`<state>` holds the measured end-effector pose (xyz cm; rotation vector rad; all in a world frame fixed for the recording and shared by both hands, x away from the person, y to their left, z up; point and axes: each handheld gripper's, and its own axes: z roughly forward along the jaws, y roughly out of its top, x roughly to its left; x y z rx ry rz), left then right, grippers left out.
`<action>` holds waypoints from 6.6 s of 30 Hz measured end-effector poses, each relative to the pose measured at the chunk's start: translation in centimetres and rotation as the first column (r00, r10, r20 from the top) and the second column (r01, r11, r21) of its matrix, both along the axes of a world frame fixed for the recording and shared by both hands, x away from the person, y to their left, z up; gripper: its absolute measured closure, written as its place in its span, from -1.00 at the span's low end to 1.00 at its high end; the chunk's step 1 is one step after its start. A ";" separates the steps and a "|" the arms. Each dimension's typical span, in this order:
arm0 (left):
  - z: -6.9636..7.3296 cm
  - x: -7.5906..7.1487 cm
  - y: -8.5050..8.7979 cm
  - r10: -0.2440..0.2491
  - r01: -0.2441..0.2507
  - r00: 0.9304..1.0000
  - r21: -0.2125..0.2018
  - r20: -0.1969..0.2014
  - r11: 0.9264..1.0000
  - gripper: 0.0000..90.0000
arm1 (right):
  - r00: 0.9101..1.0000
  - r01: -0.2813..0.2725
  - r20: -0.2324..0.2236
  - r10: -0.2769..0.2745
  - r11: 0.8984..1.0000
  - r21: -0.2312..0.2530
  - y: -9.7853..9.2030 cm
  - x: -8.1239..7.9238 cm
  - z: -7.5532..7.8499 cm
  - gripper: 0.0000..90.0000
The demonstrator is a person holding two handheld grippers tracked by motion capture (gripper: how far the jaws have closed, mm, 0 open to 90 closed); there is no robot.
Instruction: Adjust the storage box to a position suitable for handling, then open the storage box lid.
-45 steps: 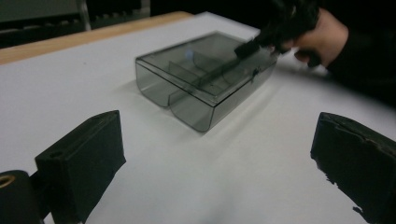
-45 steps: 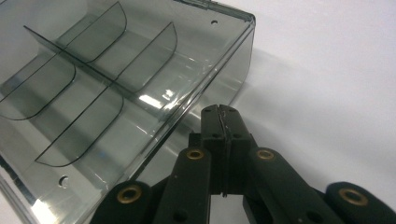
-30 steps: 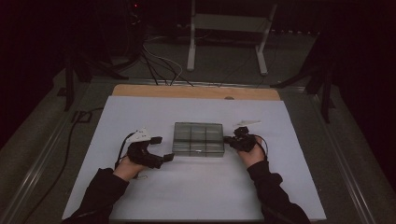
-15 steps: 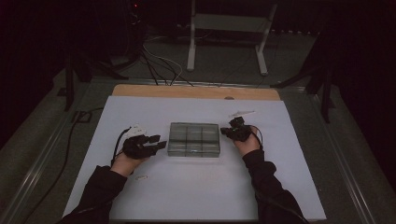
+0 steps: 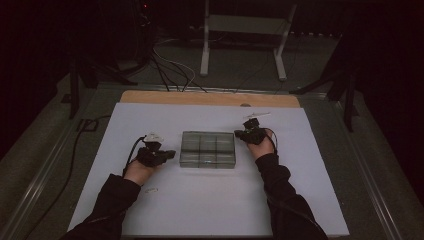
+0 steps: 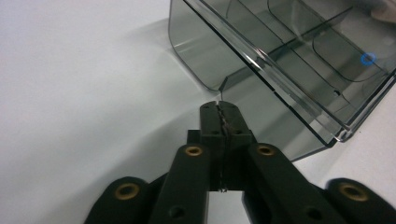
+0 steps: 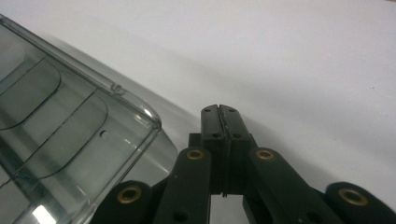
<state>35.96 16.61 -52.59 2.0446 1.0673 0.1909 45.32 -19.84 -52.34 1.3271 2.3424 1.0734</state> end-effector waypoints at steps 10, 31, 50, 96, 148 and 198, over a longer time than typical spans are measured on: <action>-0.1 0.3 -1.2 -0.044 0.044 0.999 0.004 -0.014 0.999 1.00 | 1.000 -0.017 -0.014 0.017 1.000 0.021 0.6 0.4 0.0 1.00; 0.2 -1.3 -1.6 -0.064 0.065 0.997 0.020 -0.053 0.998 1.00 | 0.999 -0.026 -0.021 0.026 0.999 0.030 0.2 -2.0 0.2 1.00; 0.6 -5.3 -2.6 -0.142 0.146 0.987 0.054 -0.078 0.988 1.00 | 0.998 -0.054 -0.027 0.055 0.998 0.036 -0.5 -6.0 0.5 1.00; 0.4 -10.7 -3.1 -0.286 0.292 0.952 0.045 -0.112 0.955 1.00 | 0.995 -0.070 -0.064 0.075 0.994 0.083 -1.8 -12.3 0.4 1.00; 3.3 -10.8 -0.3 -0.390 0.393 0.919 -0.064 0.058 0.917 -0.95 | 0.945 -0.322 0.135 0.299 0.923 0.208 -5.3 -18.4 4.4 -0.94; 1.5 -11.1 -0.4 -0.521 0.519 0.851 0.040 0.065 0.854 0.44 | 0.883 -0.469 0.058 0.466 0.880 0.067 -7.5 -21.4 1.4 0.30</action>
